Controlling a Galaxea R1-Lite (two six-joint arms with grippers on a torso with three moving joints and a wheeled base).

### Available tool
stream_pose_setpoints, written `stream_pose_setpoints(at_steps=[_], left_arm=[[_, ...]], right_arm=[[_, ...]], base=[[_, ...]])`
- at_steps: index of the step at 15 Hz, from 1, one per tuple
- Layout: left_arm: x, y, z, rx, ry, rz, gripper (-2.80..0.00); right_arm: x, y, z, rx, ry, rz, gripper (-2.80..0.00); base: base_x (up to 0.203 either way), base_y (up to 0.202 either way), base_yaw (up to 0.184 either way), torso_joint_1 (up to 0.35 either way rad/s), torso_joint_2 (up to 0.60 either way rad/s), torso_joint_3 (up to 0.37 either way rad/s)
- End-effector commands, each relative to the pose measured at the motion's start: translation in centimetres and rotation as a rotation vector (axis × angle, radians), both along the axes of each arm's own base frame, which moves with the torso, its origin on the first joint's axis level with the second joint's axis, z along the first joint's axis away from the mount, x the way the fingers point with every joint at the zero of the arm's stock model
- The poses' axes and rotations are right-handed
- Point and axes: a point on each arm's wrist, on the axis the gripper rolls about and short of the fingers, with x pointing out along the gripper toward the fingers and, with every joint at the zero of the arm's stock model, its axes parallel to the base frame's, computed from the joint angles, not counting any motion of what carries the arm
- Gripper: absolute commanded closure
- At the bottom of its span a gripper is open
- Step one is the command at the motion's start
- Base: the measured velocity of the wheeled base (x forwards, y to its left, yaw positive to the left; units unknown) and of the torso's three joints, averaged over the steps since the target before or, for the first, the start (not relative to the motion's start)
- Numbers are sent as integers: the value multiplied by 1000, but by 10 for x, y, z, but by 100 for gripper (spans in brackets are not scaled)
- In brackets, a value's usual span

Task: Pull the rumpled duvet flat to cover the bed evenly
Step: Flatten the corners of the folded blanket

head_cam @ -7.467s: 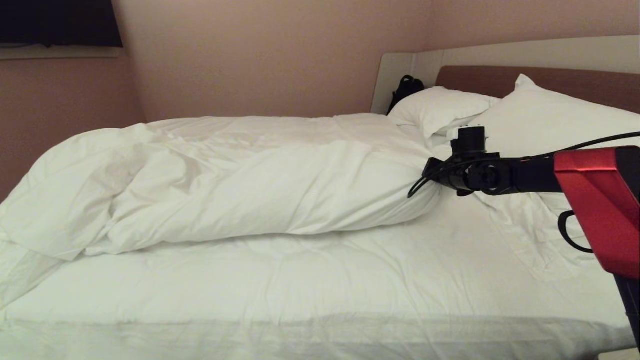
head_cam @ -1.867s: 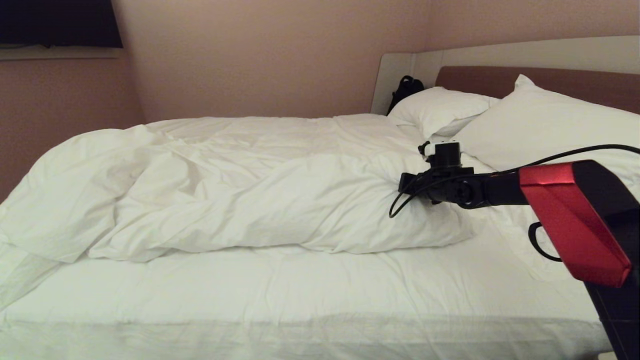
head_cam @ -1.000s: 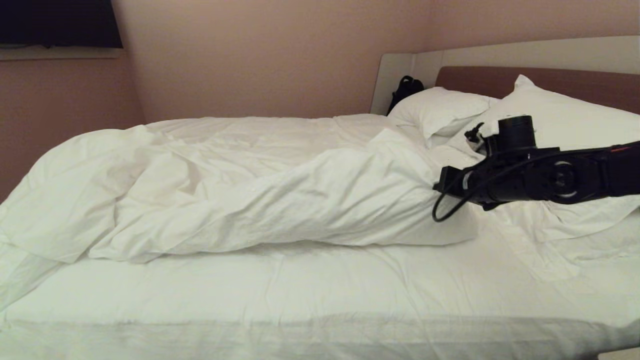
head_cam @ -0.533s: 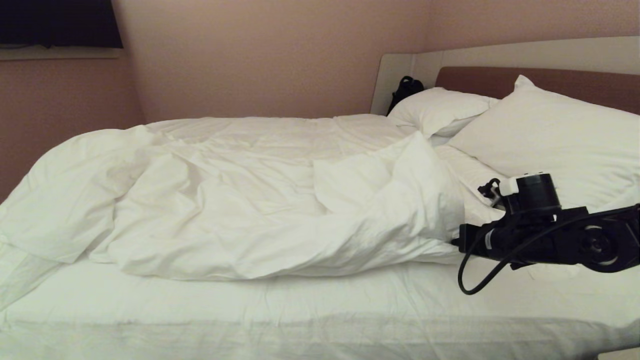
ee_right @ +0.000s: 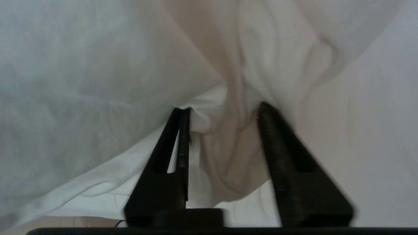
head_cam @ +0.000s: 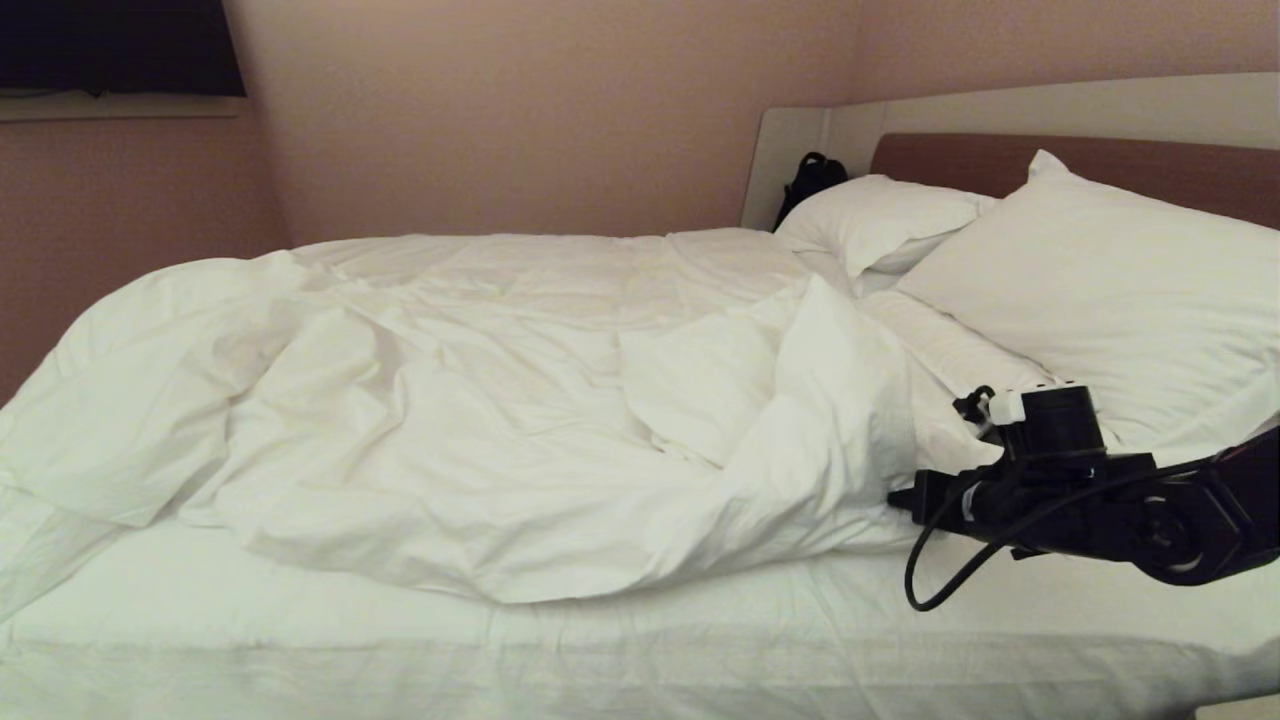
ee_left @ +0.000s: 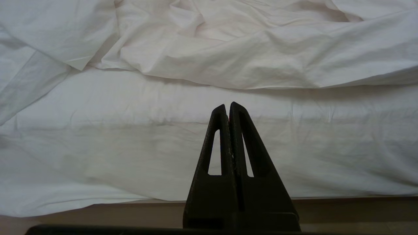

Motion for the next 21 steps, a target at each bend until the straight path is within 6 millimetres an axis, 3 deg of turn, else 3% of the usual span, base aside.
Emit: stream_pose_setpoints(at_steps=[1,4,9,10,13,15,21], left_arm=[[0,0,0,0,1,0,0],[0,0,0,0,-1,0,0],[0,0,0,-1,-1,0,0],[0,0,0,-1,1,0,0],[0,0,0,-1,1,0,0],[0,0,0,-1,1,0,0],[0,0,0,0,1,0,0]], right_arm=[[-3,-1,0,7,-16,1,-280],[-18,-3,27,22,-100,3,-280],[-71,-8,108,59,-351,16,-280],[-81,-9,126,67,-393,21,0],[-81,-3,171,87,-469,53,0],[-66,9,189,94,-468,81,0],[16,59,194,39,-374,49,0]], base=[[0,0,0,0,0,0],[0,0,0,0,0,0],[0,0,0,0,0,0],[0,0,0,0,0,0],[0,0,0,0,0,0],[0,0,0,0,0,0],[0,0,0,0,0,0]])
